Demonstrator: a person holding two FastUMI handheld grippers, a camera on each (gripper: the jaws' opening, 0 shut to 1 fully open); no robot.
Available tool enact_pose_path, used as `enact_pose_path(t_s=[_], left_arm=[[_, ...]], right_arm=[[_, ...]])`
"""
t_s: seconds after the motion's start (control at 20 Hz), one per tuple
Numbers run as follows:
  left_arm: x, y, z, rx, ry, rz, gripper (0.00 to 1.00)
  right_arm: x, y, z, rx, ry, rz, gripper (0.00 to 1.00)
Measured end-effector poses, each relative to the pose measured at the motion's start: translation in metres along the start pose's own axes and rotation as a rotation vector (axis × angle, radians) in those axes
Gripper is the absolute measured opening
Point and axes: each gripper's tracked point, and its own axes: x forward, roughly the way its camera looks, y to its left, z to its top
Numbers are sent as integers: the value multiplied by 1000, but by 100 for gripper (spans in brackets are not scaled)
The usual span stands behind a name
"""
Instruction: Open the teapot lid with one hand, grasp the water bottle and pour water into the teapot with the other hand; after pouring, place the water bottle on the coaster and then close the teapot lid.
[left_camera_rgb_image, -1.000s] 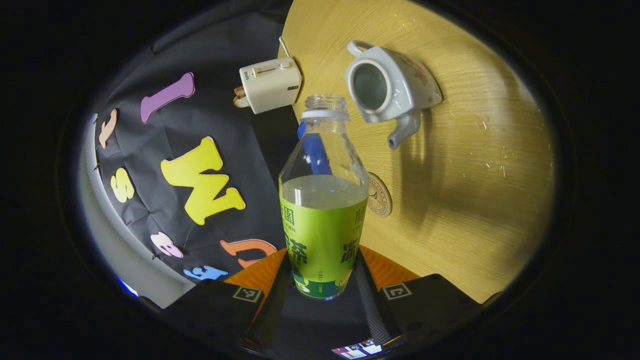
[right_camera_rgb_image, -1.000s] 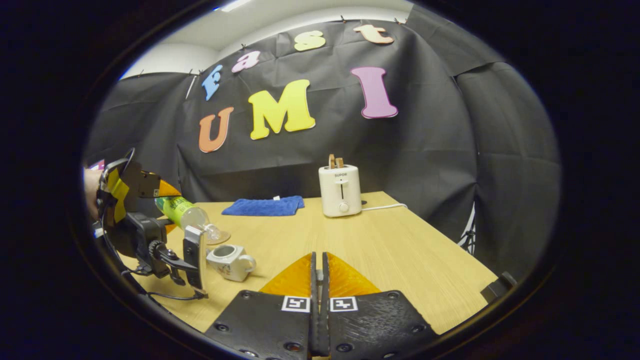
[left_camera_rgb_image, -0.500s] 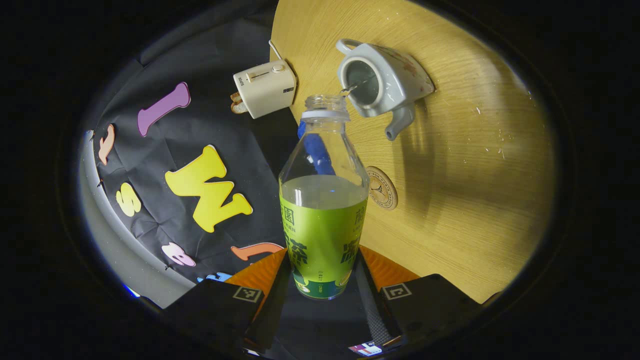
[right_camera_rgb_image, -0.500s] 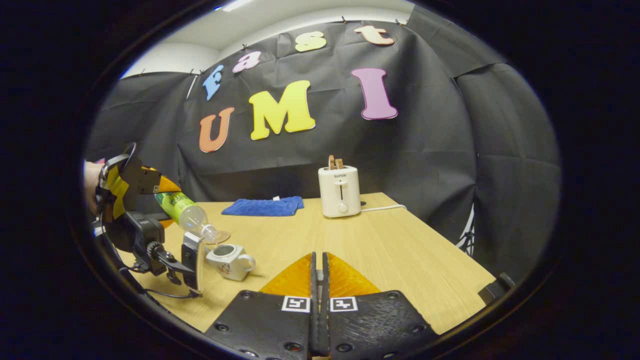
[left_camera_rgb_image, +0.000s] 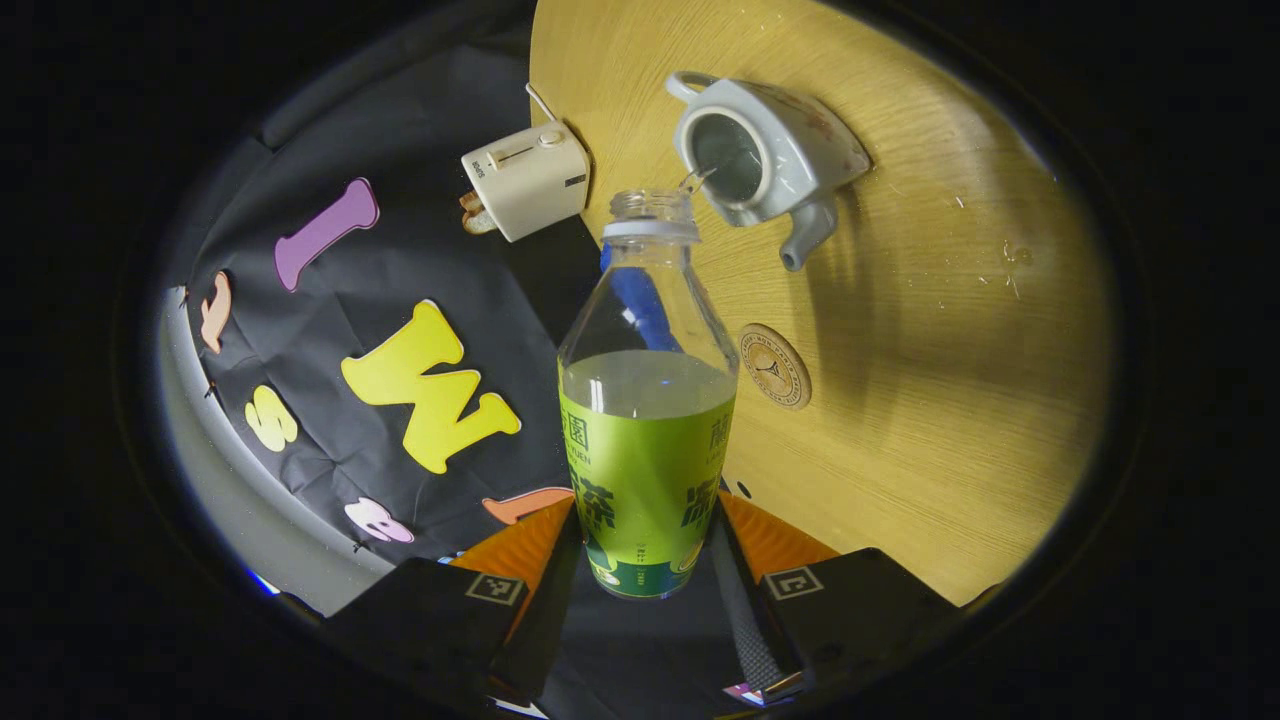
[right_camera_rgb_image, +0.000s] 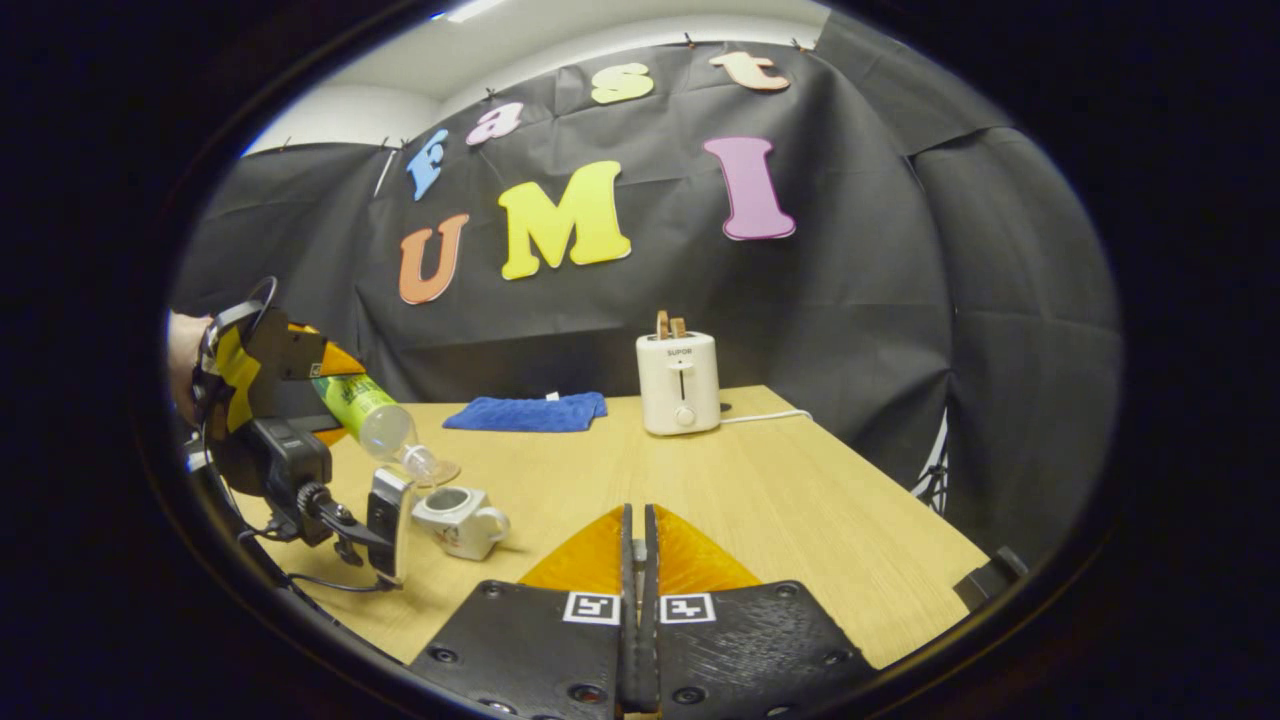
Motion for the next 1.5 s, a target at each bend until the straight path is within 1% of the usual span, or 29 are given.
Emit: enact_pose_path(t_s=[0.25, 0.3, 0.35, 0.45, 0.55, 0.7, 0.95, 1.0, 1.05, 1.3, 1.35, 1.4, 1.45, 1.5], left_arm=[[-1, 3, -3, 29, 14, 4, 72], [-1, 4, -4, 33, 15, 4, 70], [-1, 5, -4, 40, 16, 8, 72], [-4, 12, -4, 63, 21, 31, 72], [-2, 12, -3, 65, 22, 29, 72], [-3, 16, -2, 87, 21, 45, 72], [-4, 18, -4, 101, 36, 50, 72], [-4, 17, -4, 102, 35, 45, 70], [-4, 16, -3, 102, 31, 41, 72], [-5, 18, -1, 104, 30, 47, 72], [-5, 17, 0, 107, 26, 45, 70], [-4, 18, 0, 107, 26, 48, 72], [-4, 19, -1, 105, 26, 49, 72], [-5, 19, -1, 102, 26, 48, 70]], right_arm=[[-1, 0, 0, -3, 0, 3, 0], [-1, 0, 0, -2, -1, 2, 0], [-1, 0, 0, -2, -1, 3, 0], [-1, 0, 1, -2, -2, 2, 0], [-1, 0, 1, 0, -2, 3, 0], [-2, 0, 1, 0, -5, 3, 0], [-3, 0, 2, 1, -5, 6, 0], [-3, -1, 1, 1, -5, 6, 0], [-4, 0, 2, 2, -6, 7, 0], [-4, 1, 1, -4, -2, 11, 0], [-4, 2, 1, -3, -1, 14, 0], [-4, 1, 1, -4, -2, 12, 0], [-4, 1, 2, -5, -2, 13, 0], [-4, 2, 2, -5, -3, 12, 0]])
